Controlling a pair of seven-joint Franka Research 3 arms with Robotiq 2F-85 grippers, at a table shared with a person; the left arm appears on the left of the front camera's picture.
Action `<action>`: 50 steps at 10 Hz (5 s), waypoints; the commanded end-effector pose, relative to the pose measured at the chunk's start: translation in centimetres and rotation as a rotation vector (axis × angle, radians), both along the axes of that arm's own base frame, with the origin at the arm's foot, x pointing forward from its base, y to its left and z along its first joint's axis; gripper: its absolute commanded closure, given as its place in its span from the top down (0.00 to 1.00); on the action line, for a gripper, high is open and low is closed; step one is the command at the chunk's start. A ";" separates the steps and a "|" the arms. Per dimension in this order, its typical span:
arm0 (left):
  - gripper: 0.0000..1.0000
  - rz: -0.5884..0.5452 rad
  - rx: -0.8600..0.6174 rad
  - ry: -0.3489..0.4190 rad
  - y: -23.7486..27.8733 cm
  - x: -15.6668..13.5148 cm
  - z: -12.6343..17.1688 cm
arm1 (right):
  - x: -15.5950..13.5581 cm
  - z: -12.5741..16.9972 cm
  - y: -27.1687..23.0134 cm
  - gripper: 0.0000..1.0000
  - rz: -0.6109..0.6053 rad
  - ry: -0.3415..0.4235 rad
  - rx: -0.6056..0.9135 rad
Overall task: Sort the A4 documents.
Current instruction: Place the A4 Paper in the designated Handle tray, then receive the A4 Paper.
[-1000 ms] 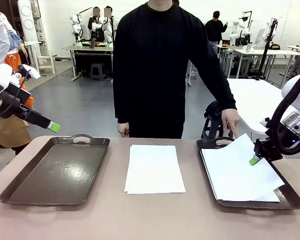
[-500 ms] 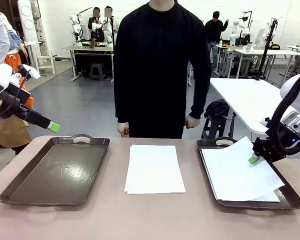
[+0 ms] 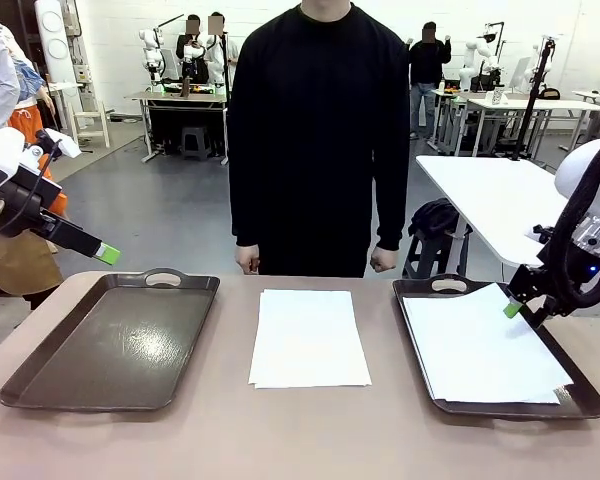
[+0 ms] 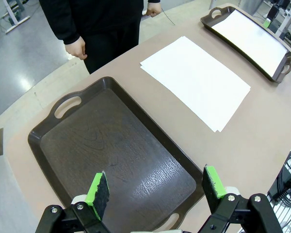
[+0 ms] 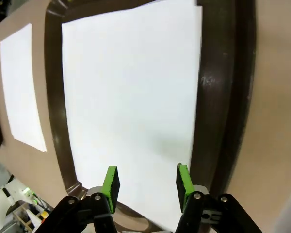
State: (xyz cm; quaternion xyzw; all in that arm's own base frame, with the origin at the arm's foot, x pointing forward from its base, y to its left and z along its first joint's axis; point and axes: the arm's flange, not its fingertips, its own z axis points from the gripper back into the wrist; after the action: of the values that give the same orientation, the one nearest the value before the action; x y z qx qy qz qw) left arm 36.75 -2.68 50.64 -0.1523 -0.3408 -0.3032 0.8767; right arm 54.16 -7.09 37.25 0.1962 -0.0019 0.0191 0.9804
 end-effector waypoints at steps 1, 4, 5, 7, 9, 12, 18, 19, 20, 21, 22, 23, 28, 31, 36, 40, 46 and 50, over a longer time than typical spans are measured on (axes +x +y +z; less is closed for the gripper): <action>1.00 0.001 -0.003 0.001 0.1 0.0 0.0 | -0.7 0.9 0.1 0.82 -0.028 -0.016 -0.050; 1.00 0.001 -0.003 0.001 0.1 0.0 0.0 | -0.8 1.6 0.3 1.00 -0.021 -0.031 -0.066; 1.00 0.001 -0.003 0.001 0.1 0.0 0.0 | -0.8 1.7 0.3 1.00 -0.021 -0.033 -0.074; 1.00 0.001 -0.003 0.001 0.1 0.0 0.0 | -0.2 1.9 -0.2 1.00 -0.001 -0.037 -0.026; 1.00 0.001 -0.003 0.001 0.1 0.0 0.0 | -0.2 1.9 -0.2 1.00 -0.001 -0.037 -0.026; 1.00 0.001 -0.003 0.001 0.1 0.0 0.0 | -0.2 1.9 -0.2 1.00 -0.001 -0.037 -0.026; 1.00 0.001 -0.003 0.001 0.1 0.0 0.0 | -0.2 1.9 -0.2 1.00 -0.001 -0.037 -0.026; 1.00 0.001 -0.003 0.001 0.1 0.0 0.0 | -0.2 1.9 -0.2 1.00 -0.001 -0.037 -0.026; 1.00 0.001 -0.003 0.001 0.1 0.0 0.0 | -0.2 1.9 -0.2 1.00 0.004 -0.041 -0.037; 1.00 0.001 -0.003 0.001 0.1 0.0 0.0 | -2.3 3.9 0.6 1.00 0.120 -0.189 -0.064; 1.00 0.001 -0.003 0.001 0.1 0.0 0.0 | -3.9 5.3 1.8 1.00 0.250 -0.286 -0.063; 1.00 0.001 -0.003 0.001 0.1 0.0 0.0 | -5.0 6.2 2.8 1.00 0.339 -0.345 -0.037; 1.00 0.001 -0.003 0.001 0.1 0.0 0.0 | -8.9 10.5 5.4 1.00 0.632 -0.504 0.102; 1.00 0.001 -0.003 0.001 0.1 0.0 0.0 | -8.5 13.6 5.1 1.00 0.635 -0.573 0.185; 1.00 0.001 -0.003 0.001 0.1 0.0 0.0 | -7.5 15.9 4.9 1.00 0.659 -0.594 0.245; 1.00 0.001 -0.003 0.001 0.1 0.0 0.0 | -7.8 15.8 5.2 1.00 0.643 -0.565 0.224; 1.00 0.001 -0.003 0.001 0.1 0.0 0.0 | -7.8 15.8 5.2 1.00 0.643 -0.565 0.224; 1.00 0.001 -0.003 0.001 0.1 0.0 0.0 | -7.8 15.8 5.2 1.00 0.643 -0.565 0.224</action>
State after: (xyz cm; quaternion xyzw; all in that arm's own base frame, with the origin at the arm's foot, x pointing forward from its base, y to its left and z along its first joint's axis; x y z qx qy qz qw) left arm 36.76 -2.68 50.63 -0.1523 -0.3408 -0.3032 0.8768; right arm 46.35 -2.03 53.07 0.2805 -0.2083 0.3767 0.8579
